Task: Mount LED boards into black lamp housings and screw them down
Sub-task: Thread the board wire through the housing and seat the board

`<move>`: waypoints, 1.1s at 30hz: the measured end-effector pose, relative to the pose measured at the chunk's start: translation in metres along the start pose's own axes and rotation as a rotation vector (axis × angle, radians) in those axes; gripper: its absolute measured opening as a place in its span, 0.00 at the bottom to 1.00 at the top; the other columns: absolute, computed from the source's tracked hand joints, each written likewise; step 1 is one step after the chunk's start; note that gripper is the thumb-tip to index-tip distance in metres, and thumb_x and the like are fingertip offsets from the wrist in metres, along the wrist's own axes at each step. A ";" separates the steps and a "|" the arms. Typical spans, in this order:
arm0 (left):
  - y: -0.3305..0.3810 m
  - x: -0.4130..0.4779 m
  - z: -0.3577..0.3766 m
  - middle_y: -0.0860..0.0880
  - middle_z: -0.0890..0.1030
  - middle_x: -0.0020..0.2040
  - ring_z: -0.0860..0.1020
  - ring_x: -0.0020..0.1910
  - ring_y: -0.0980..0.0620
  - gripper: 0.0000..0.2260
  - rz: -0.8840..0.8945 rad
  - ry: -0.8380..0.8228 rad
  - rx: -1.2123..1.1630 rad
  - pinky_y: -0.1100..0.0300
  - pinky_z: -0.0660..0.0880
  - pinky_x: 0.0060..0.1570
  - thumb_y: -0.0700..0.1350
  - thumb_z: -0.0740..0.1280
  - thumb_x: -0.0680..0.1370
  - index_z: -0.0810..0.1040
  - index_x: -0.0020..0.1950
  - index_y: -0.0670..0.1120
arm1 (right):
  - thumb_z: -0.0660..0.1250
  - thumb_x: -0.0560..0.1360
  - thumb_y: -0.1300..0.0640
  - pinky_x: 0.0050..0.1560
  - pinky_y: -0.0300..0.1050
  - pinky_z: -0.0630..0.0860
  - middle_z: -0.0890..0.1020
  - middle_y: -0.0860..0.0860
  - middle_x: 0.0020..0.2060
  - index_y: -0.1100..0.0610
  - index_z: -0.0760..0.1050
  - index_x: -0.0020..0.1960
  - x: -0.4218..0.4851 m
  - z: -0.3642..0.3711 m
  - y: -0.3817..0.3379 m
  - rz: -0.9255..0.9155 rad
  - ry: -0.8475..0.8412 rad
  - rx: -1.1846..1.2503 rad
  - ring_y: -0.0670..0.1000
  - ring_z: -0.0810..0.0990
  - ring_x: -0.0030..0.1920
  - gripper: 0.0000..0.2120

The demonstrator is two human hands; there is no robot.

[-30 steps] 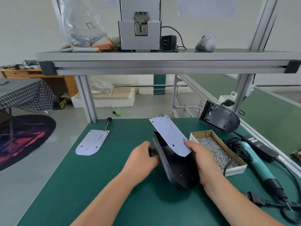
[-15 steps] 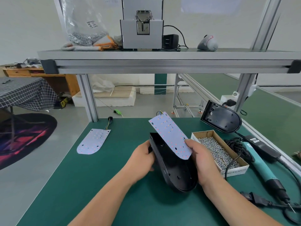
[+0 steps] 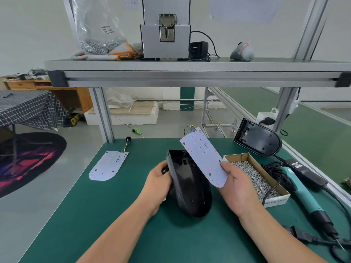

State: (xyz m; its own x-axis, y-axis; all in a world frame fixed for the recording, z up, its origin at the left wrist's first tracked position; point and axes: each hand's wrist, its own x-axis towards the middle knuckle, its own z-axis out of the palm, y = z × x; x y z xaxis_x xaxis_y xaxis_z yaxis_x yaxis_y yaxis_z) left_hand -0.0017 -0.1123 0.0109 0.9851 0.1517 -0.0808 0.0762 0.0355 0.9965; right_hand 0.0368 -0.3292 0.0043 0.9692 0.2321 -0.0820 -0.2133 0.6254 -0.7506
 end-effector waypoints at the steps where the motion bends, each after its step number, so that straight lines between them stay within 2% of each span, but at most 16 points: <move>1: 0.000 0.002 -0.004 0.52 0.81 0.34 0.70 0.28 0.53 0.19 0.000 0.013 -0.002 0.62 0.67 0.29 0.37 0.61 0.81 0.86 0.50 0.59 | 0.66 0.73 0.56 0.57 0.48 0.82 0.84 0.61 0.63 0.67 0.83 0.63 0.000 0.000 0.000 -0.004 0.000 0.017 0.55 0.86 0.60 0.23; 4: 0.001 0.008 -0.014 0.52 0.78 0.32 0.69 0.26 0.54 0.15 0.029 0.033 0.016 0.63 0.66 0.27 0.42 0.64 0.83 0.87 0.50 0.60 | 0.66 0.73 0.57 0.46 0.44 0.84 0.86 0.59 0.59 0.66 0.82 0.62 0.000 -0.001 -0.002 -0.015 0.041 -0.007 0.54 0.88 0.53 0.21; 7: 0.000 0.015 -0.024 0.52 0.69 0.30 0.64 0.26 0.52 0.12 0.059 0.042 0.033 0.59 0.65 0.27 0.47 0.65 0.85 0.87 0.49 0.58 | 0.62 0.78 0.62 0.41 0.45 0.83 0.87 0.56 0.55 0.59 0.82 0.54 -0.001 -0.003 -0.002 -0.045 0.098 -0.111 0.54 0.88 0.47 0.10; 10: -0.001 0.019 -0.031 0.52 0.66 0.30 0.64 0.26 0.51 0.12 0.056 0.066 0.043 0.58 0.66 0.29 0.50 0.64 0.86 0.86 0.50 0.58 | 0.64 0.74 0.60 0.41 0.46 0.75 0.87 0.54 0.49 0.52 0.84 0.42 -0.002 -0.001 -0.005 -0.088 0.170 -0.259 0.52 0.85 0.41 0.10; 12: -0.002 0.019 -0.034 0.50 0.66 0.31 0.65 0.26 0.50 0.13 0.049 0.083 0.050 0.58 0.68 0.30 0.48 0.63 0.85 0.86 0.48 0.57 | 0.67 0.70 0.58 0.41 0.46 0.73 0.88 0.53 0.47 0.49 0.86 0.43 -0.002 0.000 -0.007 -0.106 0.206 -0.333 0.51 0.85 0.41 0.09; 15: -0.004 0.019 -0.036 0.47 0.66 0.34 0.67 0.27 0.49 0.15 0.037 0.097 0.038 0.55 0.68 0.35 0.40 0.62 0.84 0.85 0.45 0.52 | 0.69 0.77 0.61 0.41 0.45 0.75 0.89 0.50 0.46 0.46 0.87 0.42 0.000 -0.002 -0.007 -0.126 0.254 -0.368 0.48 0.86 0.40 0.13; 17: -0.004 0.020 -0.038 0.46 0.75 0.34 0.73 0.27 0.49 0.16 0.053 0.132 0.068 0.55 0.75 0.37 0.39 0.62 0.85 0.85 0.46 0.53 | 0.68 0.79 0.63 0.45 0.46 0.75 0.89 0.50 0.45 0.46 0.87 0.42 0.001 -0.005 -0.006 -0.148 0.283 -0.434 0.49 0.85 0.41 0.16; 19: -0.005 0.022 -0.041 0.48 0.85 0.42 0.80 0.32 0.50 0.12 0.077 0.154 0.062 0.55 0.81 0.40 0.40 0.65 0.85 0.86 0.51 0.53 | 0.67 0.78 0.65 0.51 0.50 0.75 0.89 0.53 0.47 0.48 0.87 0.44 0.001 -0.005 -0.003 -0.171 0.281 -0.525 0.52 0.84 0.46 0.15; 20: -0.006 0.023 -0.042 0.50 0.87 0.43 0.82 0.35 0.51 0.11 0.092 0.162 0.086 0.58 0.81 0.40 0.41 0.66 0.84 0.87 0.53 0.53 | 0.67 0.78 0.66 0.53 0.51 0.75 0.89 0.52 0.48 0.48 0.87 0.45 0.001 -0.005 -0.003 -0.184 0.267 -0.584 0.52 0.84 0.48 0.16; 22: -0.007 0.023 -0.043 0.53 0.87 0.40 0.82 0.36 0.54 0.11 0.115 0.178 0.148 0.63 0.77 0.36 0.40 0.67 0.82 0.87 0.50 0.53 | 0.65 0.76 0.67 0.53 0.49 0.75 0.88 0.47 0.47 0.46 0.87 0.47 -0.001 -0.002 -0.002 -0.234 0.227 -0.701 0.47 0.84 0.49 0.18; 24: -0.008 0.025 -0.042 0.48 0.87 0.40 0.82 0.38 0.50 0.10 0.097 0.180 0.114 0.59 0.76 0.39 0.41 0.65 0.80 0.86 0.48 0.51 | 0.65 0.74 0.62 0.51 0.46 0.74 0.88 0.43 0.48 0.43 0.86 0.48 -0.003 0.002 -0.002 -0.276 0.194 -0.790 0.42 0.84 0.49 0.17; 26: -0.009 0.027 -0.043 0.45 0.81 0.35 0.73 0.34 0.47 0.09 0.080 0.182 0.129 0.57 0.69 0.34 0.45 0.63 0.77 0.84 0.47 0.50 | 0.64 0.75 0.59 0.52 0.46 0.75 0.87 0.40 0.50 0.40 0.85 0.50 -0.004 0.004 -0.001 -0.303 0.163 -0.857 0.41 0.83 0.51 0.16; 28: -0.009 0.026 -0.044 0.48 0.75 0.32 0.67 0.33 0.48 0.10 0.086 0.175 0.152 0.56 0.62 0.32 0.47 0.62 0.75 0.83 0.47 0.50 | 0.65 0.77 0.54 0.60 0.46 0.76 0.86 0.37 0.54 0.40 0.84 0.53 -0.005 0.007 -0.001 -0.332 0.158 -0.897 0.37 0.81 0.56 0.13; 30: -0.007 0.024 -0.043 0.50 0.74 0.31 0.67 0.33 0.49 0.11 0.100 0.141 0.118 0.54 0.63 0.36 0.48 0.62 0.74 0.84 0.48 0.50 | 0.66 0.80 0.50 0.71 0.45 0.71 0.81 0.35 0.63 0.43 0.80 0.64 -0.007 0.009 0.000 -0.388 0.175 -0.948 0.34 0.75 0.65 0.14; 33: -0.004 0.021 -0.043 0.49 0.72 0.33 0.67 0.32 0.51 0.10 0.136 0.094 0.079 0.55 0.66 0.36 0.46 0.63 0.81 0.84 0.49 0.51 | 0.63 0.80 0.39 0.71 0.37 0.65 0.75 0.36 0.70 0.47 0.74 0.74 -0.012 0.023 -0.002 -0.511 0.137 -1.035 0.34 0.69 0.72 0.25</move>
State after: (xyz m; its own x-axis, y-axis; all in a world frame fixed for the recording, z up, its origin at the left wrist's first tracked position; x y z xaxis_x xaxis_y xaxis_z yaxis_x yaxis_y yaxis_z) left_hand 0.0121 -0.0668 0.0039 0.9686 0.2421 0.0572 -0.0417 -0.0685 0.9968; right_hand 0.0231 -0.3162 0.0220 0.9319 0.0066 0.3625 0.3477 -0.2996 -0.8884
